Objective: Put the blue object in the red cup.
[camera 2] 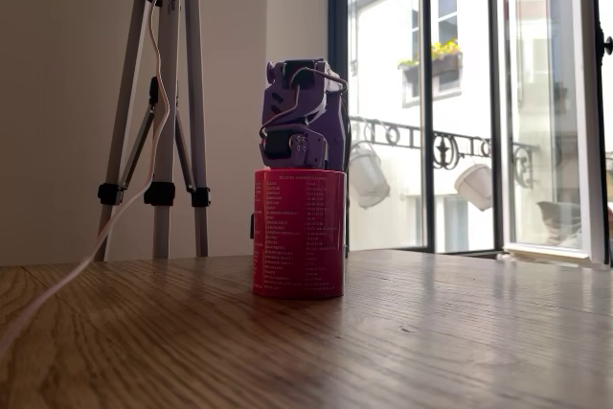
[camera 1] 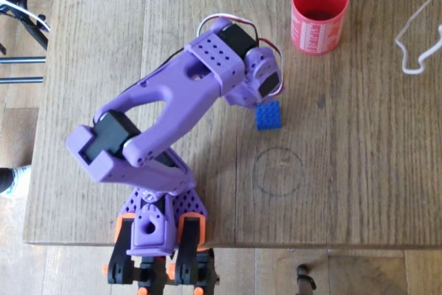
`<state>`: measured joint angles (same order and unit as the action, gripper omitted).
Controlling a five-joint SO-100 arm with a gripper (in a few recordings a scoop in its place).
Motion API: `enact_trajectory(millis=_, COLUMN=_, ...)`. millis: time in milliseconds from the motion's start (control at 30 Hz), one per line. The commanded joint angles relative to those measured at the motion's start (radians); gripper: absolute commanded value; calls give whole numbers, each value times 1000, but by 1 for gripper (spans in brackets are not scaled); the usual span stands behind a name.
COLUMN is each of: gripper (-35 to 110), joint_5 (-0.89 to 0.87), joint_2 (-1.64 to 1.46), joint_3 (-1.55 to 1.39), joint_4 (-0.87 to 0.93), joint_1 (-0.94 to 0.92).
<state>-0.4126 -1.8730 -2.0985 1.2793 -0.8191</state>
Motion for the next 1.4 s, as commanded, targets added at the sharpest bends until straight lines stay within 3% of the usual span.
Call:
enact_trajectory(millis=0, gripper=0, joint_5=-5, joint_2=-12, joint_3=58, joint_4=-9, joint_1=0)
enact_trajectory(millis=167, gripper=1, joint_5=-14, joint_2=-2, joint_3=57, joint_4=-17, joint_1=0)
enact_trajectory(millis=200, gripper=10, joint_5=-29, joint_2=2, joint_3=54, joint_4=-9, joint_1=-2)
enact_trajectory(millis=233, gripper=37, joint_5=-54, joint_2=8, joint_3=51, joint_4=17, joint_1=2)
enact_trajectory(millis=267, gripper=51, joint_5=-57, joint_2=17, joint_3=51, joint_4=41, joint_1=11)
enact_trajectory(millis=367, gripper=64, joint_5=-61, joint_2=43, joint_3=52, joint_4=92, joint_1=34)
enact_trajectory(millis=467, gripper=67, joint_5=-66, joint_2=57, joint_3=57, joint_4=127, joint_1=54)
enact_trajectory(millis=700, gripper=63, joint_5=-126, joint_2=115, joint_3=87, joint_4=176, joint_1=71)
enact_trajectory(millis=1167, gripper=48, joint_5=-164, joint_2=390, joint_3=190, joint_4=52, joint_1=83)
enact_trajectory(millis=1233, gripper=39, joint_5=-150, joint_2=403, joint_3=199, joint_4=46, joint_1=75)
enact_trajectory(millis=1300, gripper=9, joint_5=-138, joint_2=413, joint_3=209, joint_4=44, joint_1=64)
enact_trajectory(millis=1367, gripper=1, joint_5=-138, joint_2=413, joint_3=215, joint_4=57, joint_1=54)
